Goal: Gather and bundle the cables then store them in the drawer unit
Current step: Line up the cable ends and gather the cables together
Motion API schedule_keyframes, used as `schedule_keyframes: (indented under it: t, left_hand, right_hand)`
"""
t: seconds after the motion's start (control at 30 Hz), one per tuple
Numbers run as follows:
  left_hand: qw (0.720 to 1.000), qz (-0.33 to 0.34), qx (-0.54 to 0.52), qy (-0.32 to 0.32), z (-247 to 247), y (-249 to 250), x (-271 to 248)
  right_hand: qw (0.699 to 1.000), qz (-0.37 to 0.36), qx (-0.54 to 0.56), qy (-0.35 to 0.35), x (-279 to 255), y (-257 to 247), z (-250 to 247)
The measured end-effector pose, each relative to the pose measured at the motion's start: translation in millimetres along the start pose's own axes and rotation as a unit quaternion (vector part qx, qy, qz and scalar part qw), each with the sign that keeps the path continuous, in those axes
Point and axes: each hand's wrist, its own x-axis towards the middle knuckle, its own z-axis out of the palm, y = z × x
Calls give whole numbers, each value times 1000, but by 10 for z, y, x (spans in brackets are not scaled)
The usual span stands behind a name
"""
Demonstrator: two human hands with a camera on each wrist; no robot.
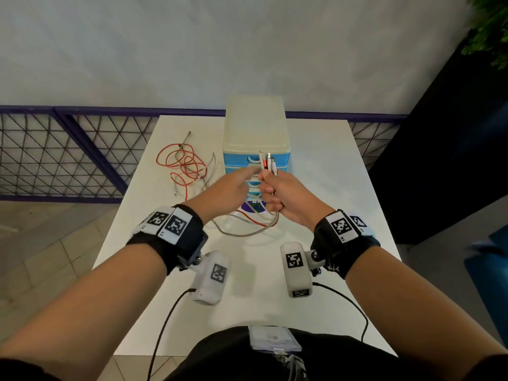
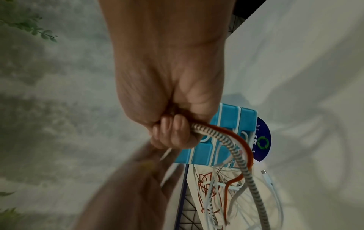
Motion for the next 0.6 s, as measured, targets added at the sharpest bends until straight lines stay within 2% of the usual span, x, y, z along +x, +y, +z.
schedule_keyframes:
  t: [0.07,0.1,0.13,0.23,0.43,0.53,0.6]
  left_hand:
    - [976,-11,-190,109,-7,193,56]
    - [961,-20,-237,141,-13,263,74]
    - [959,-15,-240,153,-32,337,75]
    - [974,37,-161,153,-55,384,100]
    - [967,73,-177,168,-55,386,64]
    - [964,64,-180,182,-58,418,38]
    - [955,31,-237,174,-25,422,4]
  right_hand:
    - [999,-12,-18,-28,-16,-4,26]
    - [999,-17,-28,-44,-32,-13,44]
    - [997,-20,-37,-57,-52,-27,65]
    - [995,-24,-55,-78,-110,-66,105]
    - [995,-18,-45,-84,-107,-89,122]
    - [996,-23,-36,-78,-108,-89,175]
    - [997,-47,-3,-53,-91,-115,194]
